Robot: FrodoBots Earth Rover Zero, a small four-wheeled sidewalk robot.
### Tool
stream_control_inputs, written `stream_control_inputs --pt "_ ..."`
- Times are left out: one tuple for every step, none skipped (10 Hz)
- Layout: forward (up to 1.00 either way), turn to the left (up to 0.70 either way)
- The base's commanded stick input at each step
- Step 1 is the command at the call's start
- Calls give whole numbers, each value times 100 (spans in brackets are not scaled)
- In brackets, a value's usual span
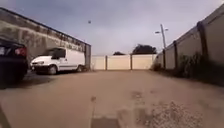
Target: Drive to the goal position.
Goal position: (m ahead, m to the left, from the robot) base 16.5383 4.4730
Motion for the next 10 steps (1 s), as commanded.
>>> stream_control_inputs --pt "70 0" --pt "70 0" --pt "70 0" --pt "70 0" --pt "70 0" --pt "70 0" --pt "70 0" --pt "70 0" --pt "70 0" --pt "70 0"
